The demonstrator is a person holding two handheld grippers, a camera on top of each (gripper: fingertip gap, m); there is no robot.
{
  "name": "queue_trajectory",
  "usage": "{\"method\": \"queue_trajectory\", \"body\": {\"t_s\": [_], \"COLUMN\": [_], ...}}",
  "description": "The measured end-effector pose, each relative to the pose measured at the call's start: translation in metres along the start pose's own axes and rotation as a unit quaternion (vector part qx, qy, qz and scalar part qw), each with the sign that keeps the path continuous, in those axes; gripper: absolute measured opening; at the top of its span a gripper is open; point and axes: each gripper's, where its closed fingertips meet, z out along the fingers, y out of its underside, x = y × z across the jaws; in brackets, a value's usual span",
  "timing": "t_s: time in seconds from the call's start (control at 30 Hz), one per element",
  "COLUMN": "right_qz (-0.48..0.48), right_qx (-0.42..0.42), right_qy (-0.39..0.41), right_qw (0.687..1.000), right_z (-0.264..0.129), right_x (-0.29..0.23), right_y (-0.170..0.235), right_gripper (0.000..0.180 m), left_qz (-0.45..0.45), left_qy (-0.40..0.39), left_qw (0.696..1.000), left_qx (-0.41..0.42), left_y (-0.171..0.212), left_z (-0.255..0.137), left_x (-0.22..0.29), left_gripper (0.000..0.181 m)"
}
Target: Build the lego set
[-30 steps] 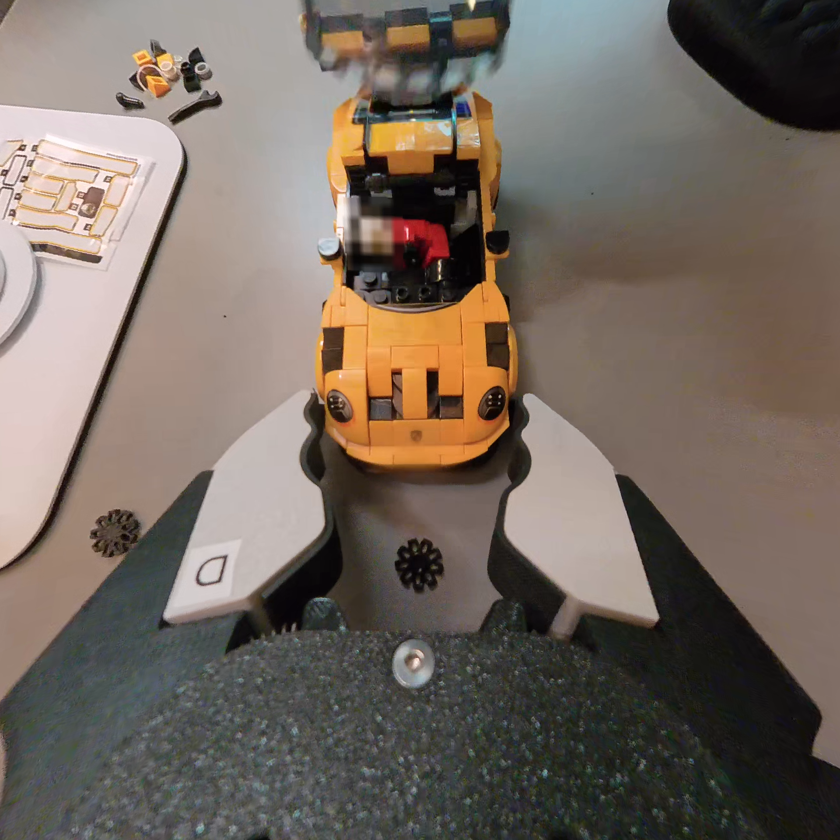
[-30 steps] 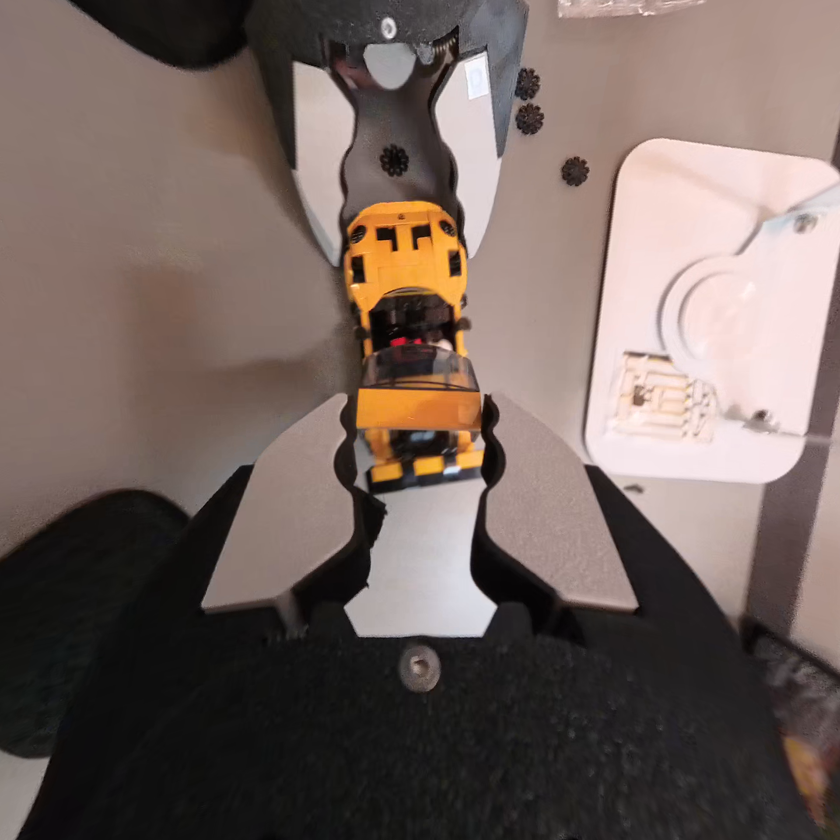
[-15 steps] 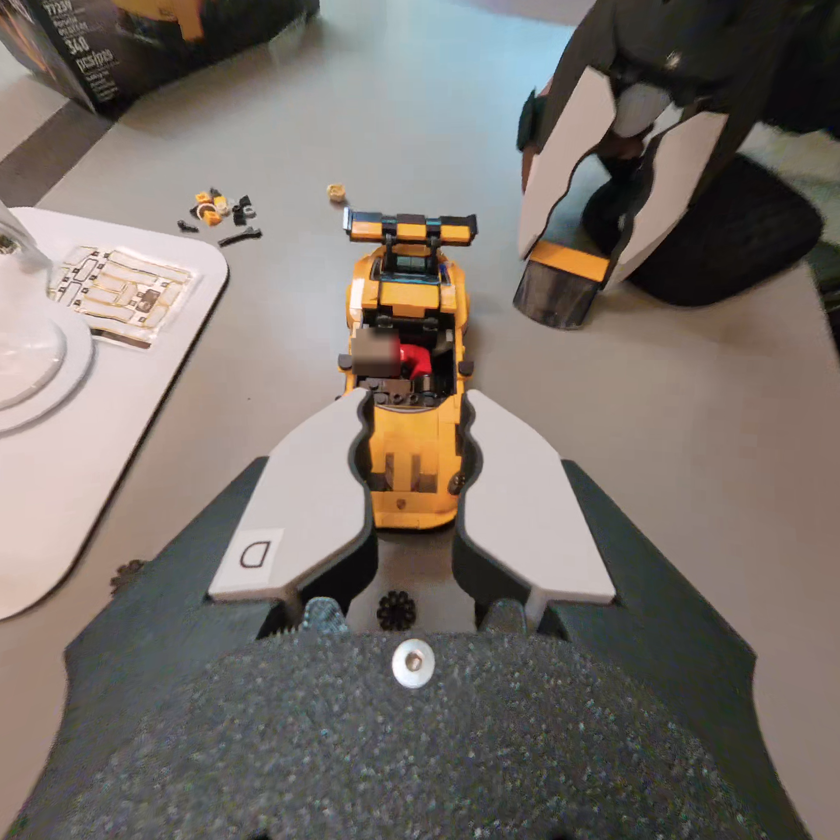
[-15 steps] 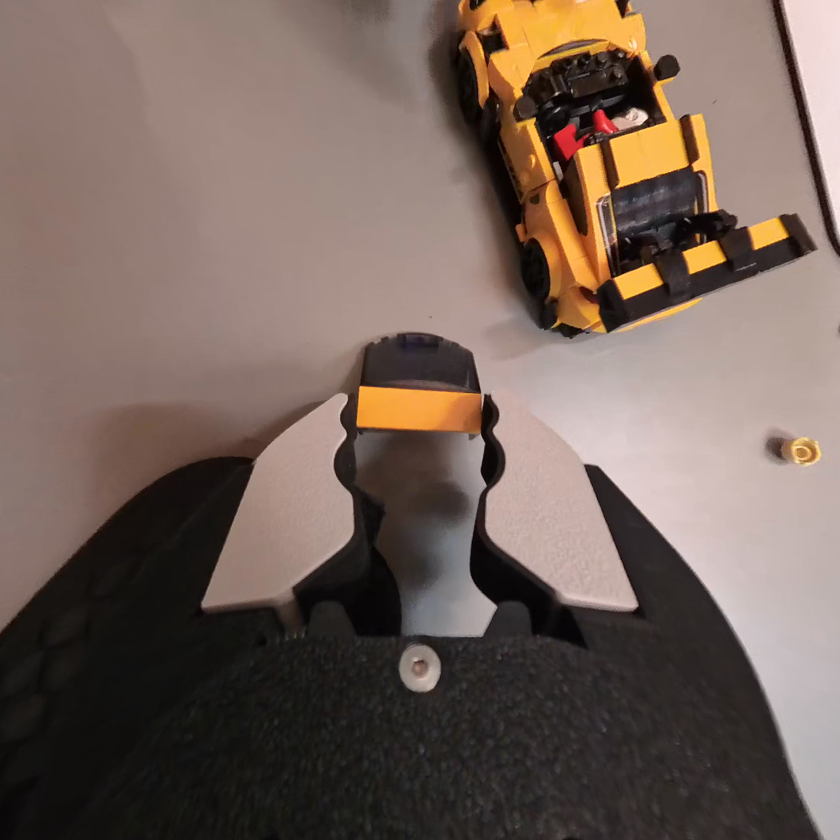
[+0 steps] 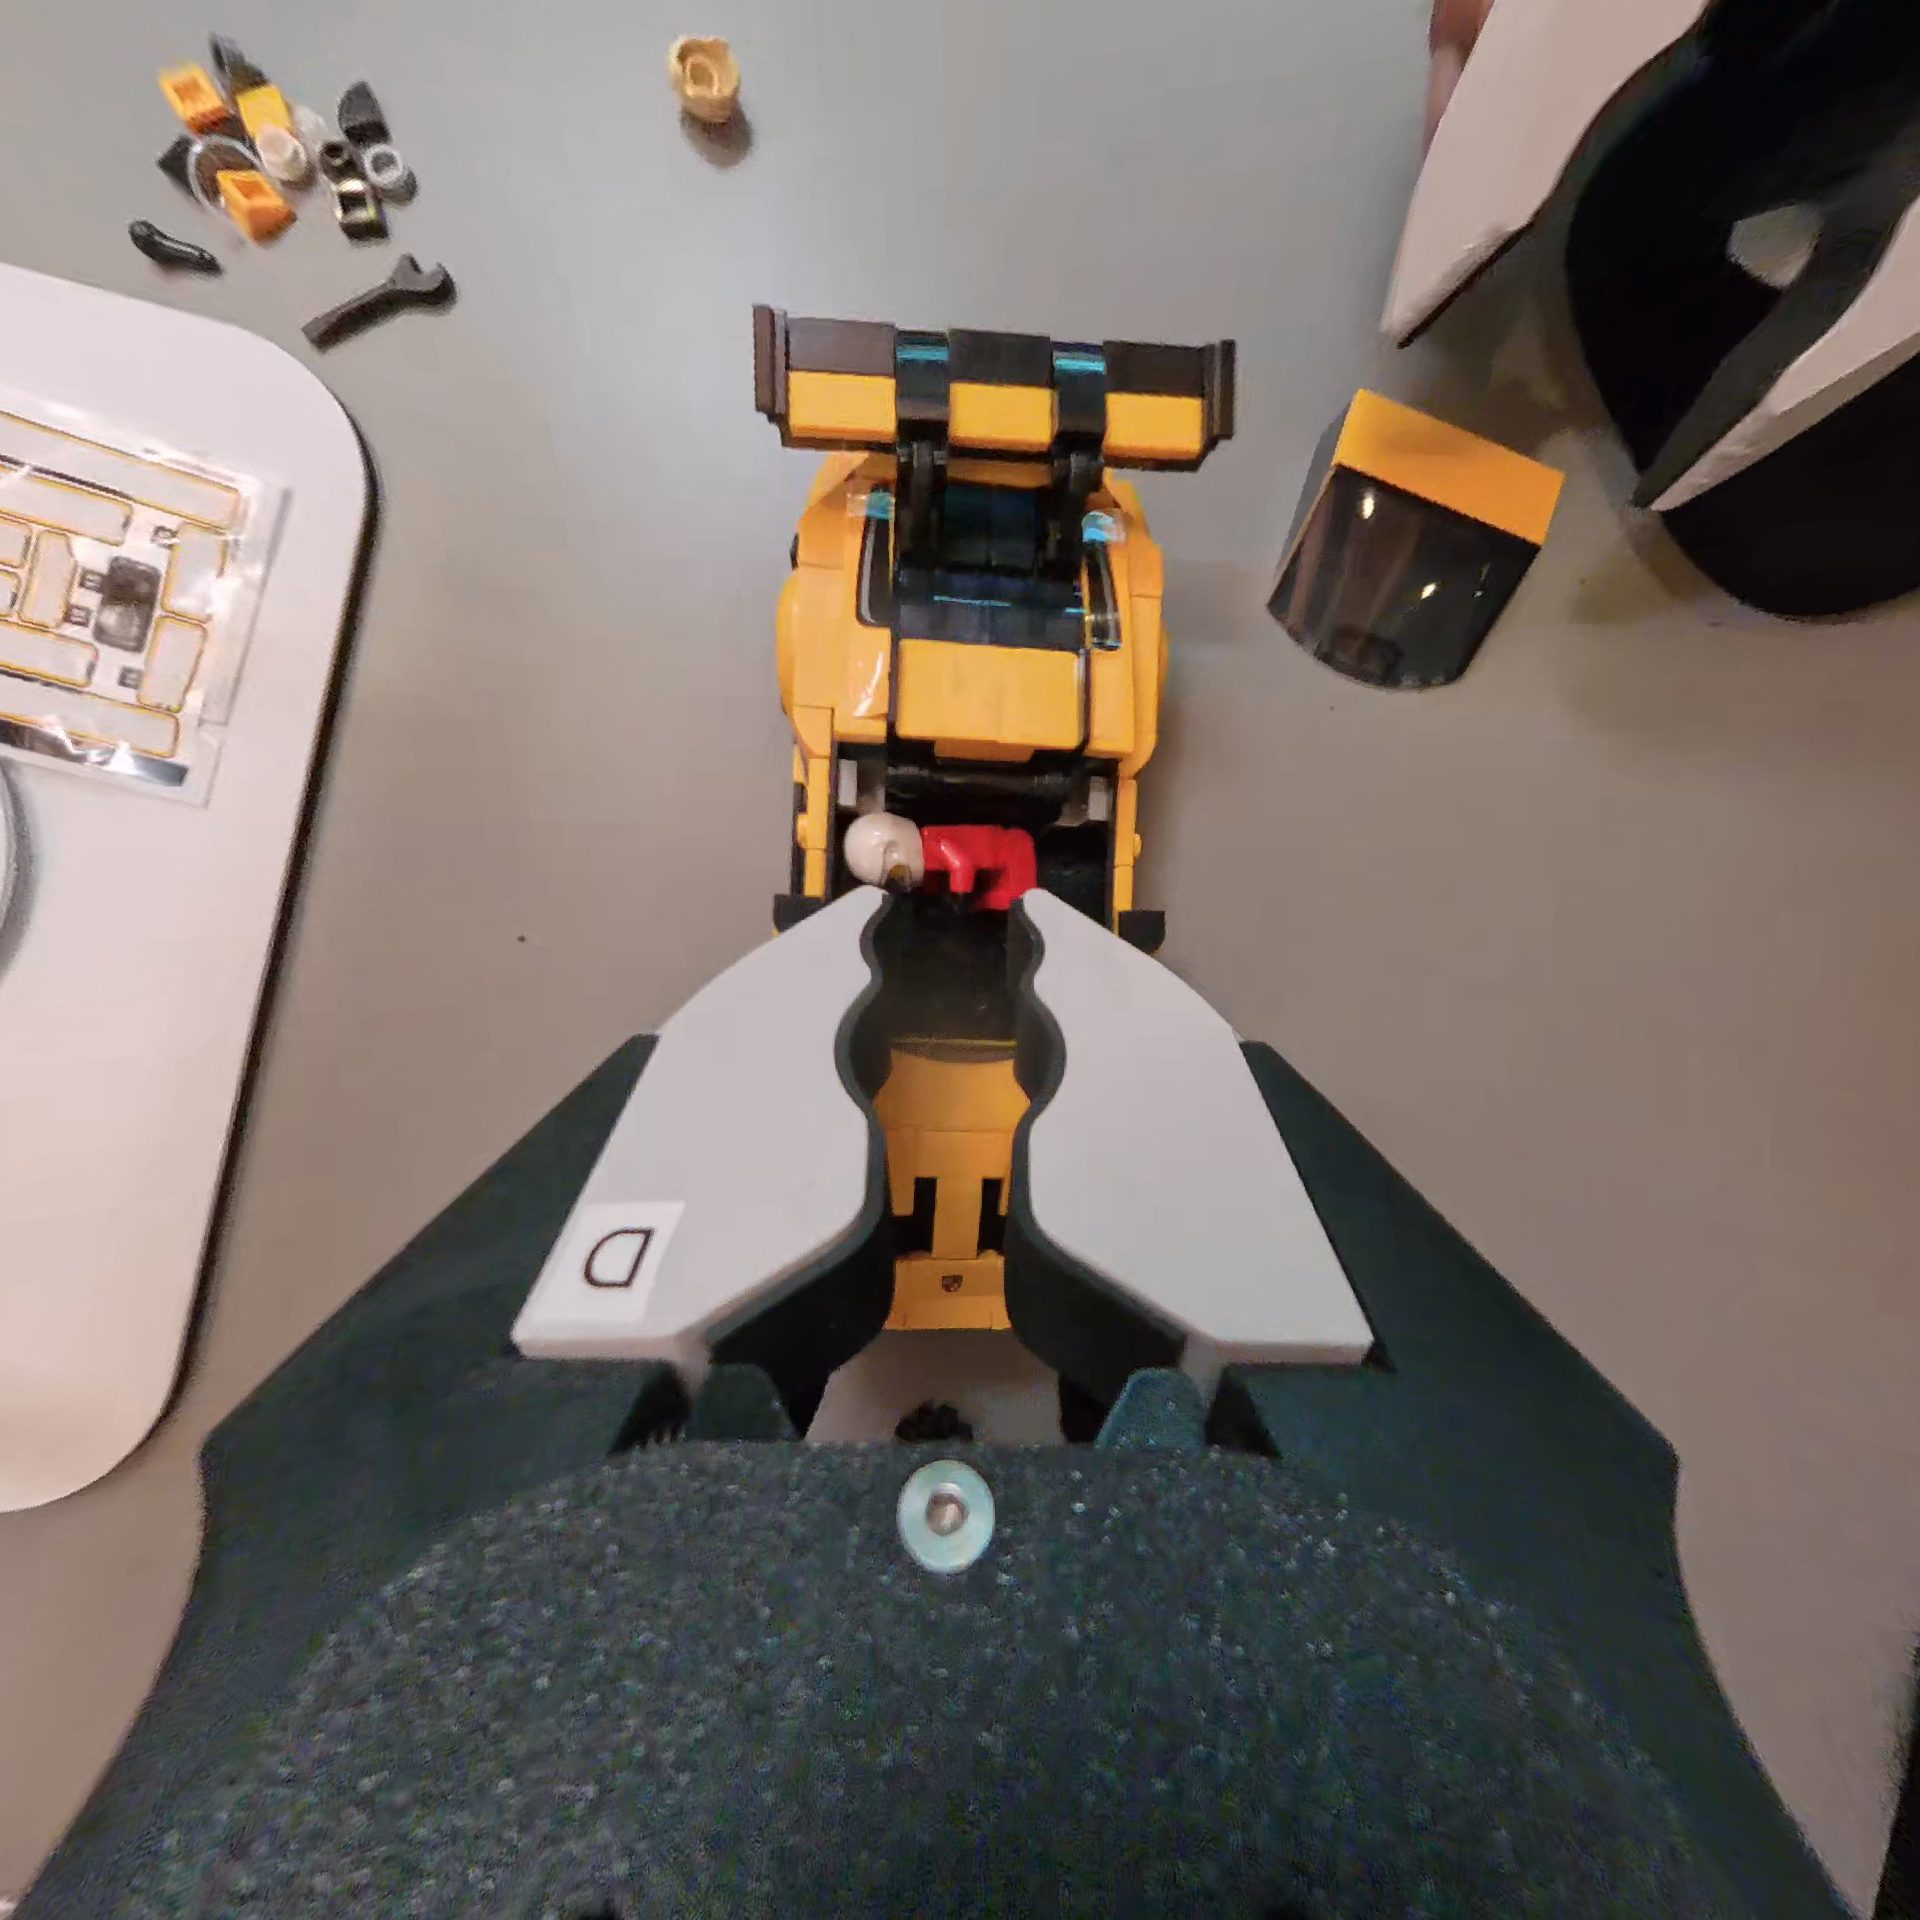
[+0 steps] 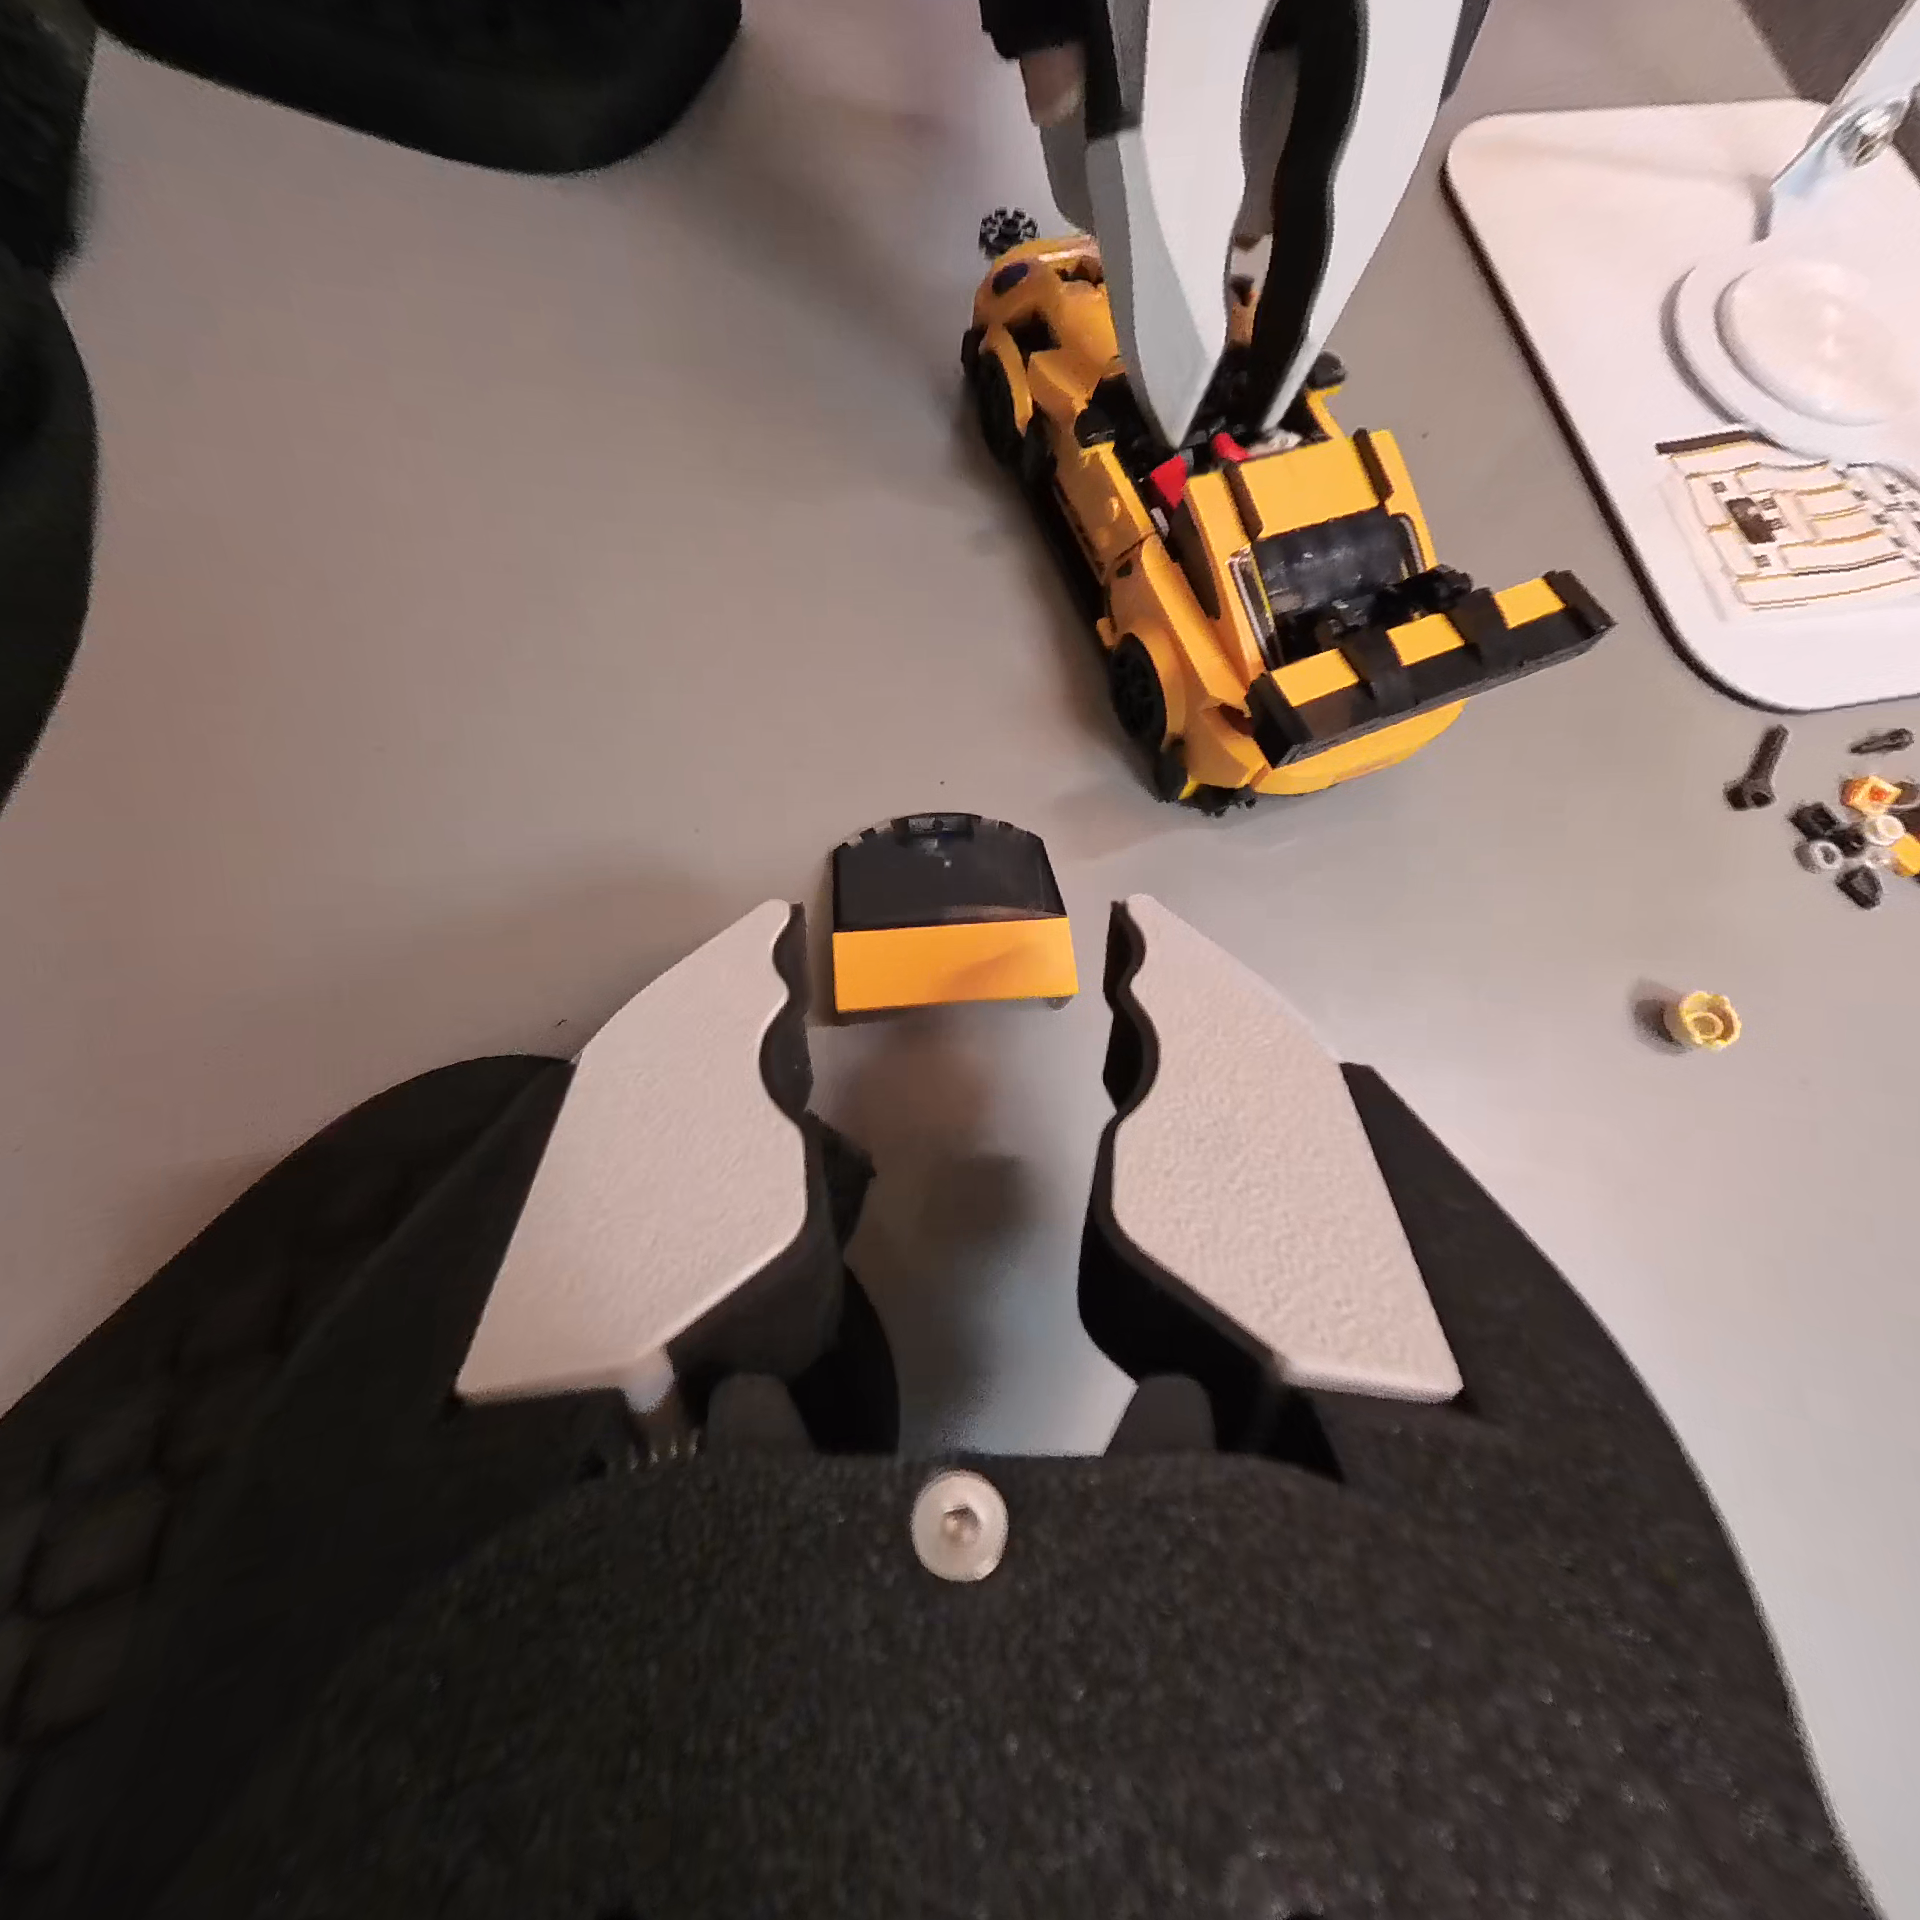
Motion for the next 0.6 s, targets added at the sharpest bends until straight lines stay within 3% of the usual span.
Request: {"method": "queue_trajectory", "body": {"t_s": [0.27,0.6], "right_qz": [-0.006,-0.015], "right_qx": [0.034,0.069], "right_qy": [0.003,0.028], "right_qw": [0.999,0.997], "right_z": [-0.005,-0.013], "right_x": [-0.002,0.009], "right_y": [-0.002,-0.03], "right_gripper": [0.051,0.05], "left_qz": [-0.013,0.105], "left_qy": [0.0,-0.15], "left_qw": [0.998,0.982], "left_qx": [-0.058,-0.035], "left_y": [-0.001,-0.004], "left_z": [0.005,-0.002], "left_x": [0.007,0.011], "left_gripper": [0.006,0.006]}}
